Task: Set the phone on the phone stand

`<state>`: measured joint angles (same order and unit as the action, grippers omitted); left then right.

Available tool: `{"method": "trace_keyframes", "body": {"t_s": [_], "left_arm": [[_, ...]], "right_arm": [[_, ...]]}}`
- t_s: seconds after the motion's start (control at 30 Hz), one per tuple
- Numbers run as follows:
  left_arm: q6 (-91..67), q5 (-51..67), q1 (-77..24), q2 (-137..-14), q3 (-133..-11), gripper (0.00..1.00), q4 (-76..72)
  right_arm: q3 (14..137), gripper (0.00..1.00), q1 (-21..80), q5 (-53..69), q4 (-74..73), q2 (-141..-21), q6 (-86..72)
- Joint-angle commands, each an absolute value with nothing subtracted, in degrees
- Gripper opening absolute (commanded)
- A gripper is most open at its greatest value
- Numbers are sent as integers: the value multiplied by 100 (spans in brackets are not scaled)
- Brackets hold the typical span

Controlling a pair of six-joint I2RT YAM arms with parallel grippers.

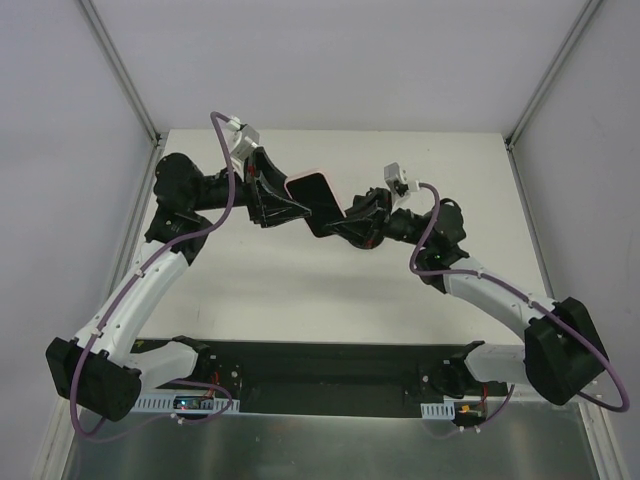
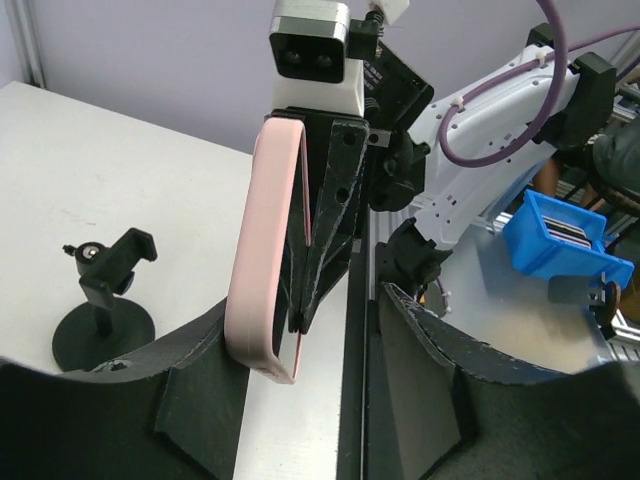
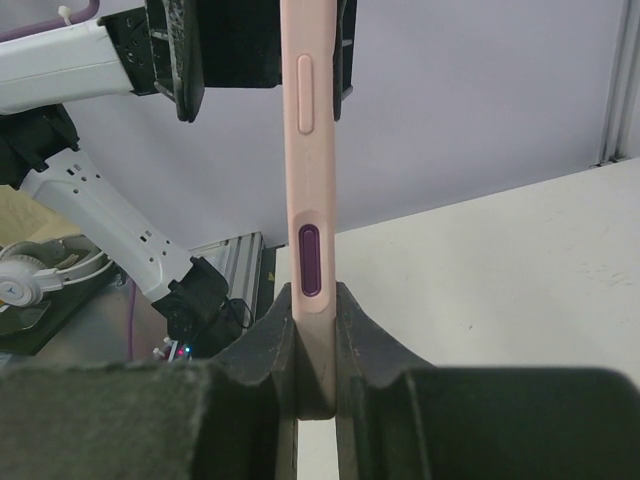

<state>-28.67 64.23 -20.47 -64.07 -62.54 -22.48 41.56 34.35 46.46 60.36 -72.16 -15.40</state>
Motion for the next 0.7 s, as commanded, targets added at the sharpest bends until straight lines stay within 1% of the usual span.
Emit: {"method": "trace_keyframes", "body": {"t_s": [0.0, 0.07, 0.1, 0.13, 0.17, 0.23, 0.27, 0.37, 0.47, 0.5, 0.53, 0.6, 0.67], "left_arm": [[-3243, 6900, -2030, -6197, -6223, 47, -3120], [-3226, 6864, -2030, -6144, -6179, 41, -3164], [-3199, 6795, -2030, -6100, -6161, 34, -3164], [-3208, 6750, -2030, -6074, -6152, 21, -3164], [-3217, 6724, -2030, -6065, -6135, 22, -3164], [-3252, 6715, -2030, -6038, -6144, 34, -3164], [-3261, 6680, -2030, -6029, -6152, 47, -3155], [-3261, 6671, -2030, -6003, -6161, 52, -3129], [-3269, 6662, -2030, -5977, -6179, 47, -3103], [-3278, 6671, -2030, -5985, -6187, 39, -3094], [-3287, 6662, -2030, -6003, -6205, 35, -3076], [-3331, 6688, -2030, -6029, -6240, 31, -3067], [-3366, 6706, -2030, -6047, -6275, 29, -3067]], "right_arm": [[4570, 1, 3480, 4825, 6750, -7330, -1643], [4623, 1, 3498, 4851, 6767, -7444, -1661], [4658, 1, 3515, 4878, 6768, -7488, -1679], [4684, 1, 3533, 4895, 6776, -7532, -1705], [4711, 1, 3542, 4922, 6776, -7602, -1714], [4746, 1, 3551, 4939, 6776, -7655, -1723], [4763, 1, 3551, 4939, 6776, -7690, -1723], [4807, 1, 3560, 5001, 6724, -7743, -1731], [4843, 1, 3586, 5036, 6697, -7796, -1731], [4860, 1, 3577, 5054, 6706, -7813, -1731], [4886, 1, 3595, 5054, 6680, -7822, -1740], [4913, 0, 3612, 5106, 6653, -7866, -1732], [4948, 1, 3612, 5124, 6627, -7892, -1723]]}}
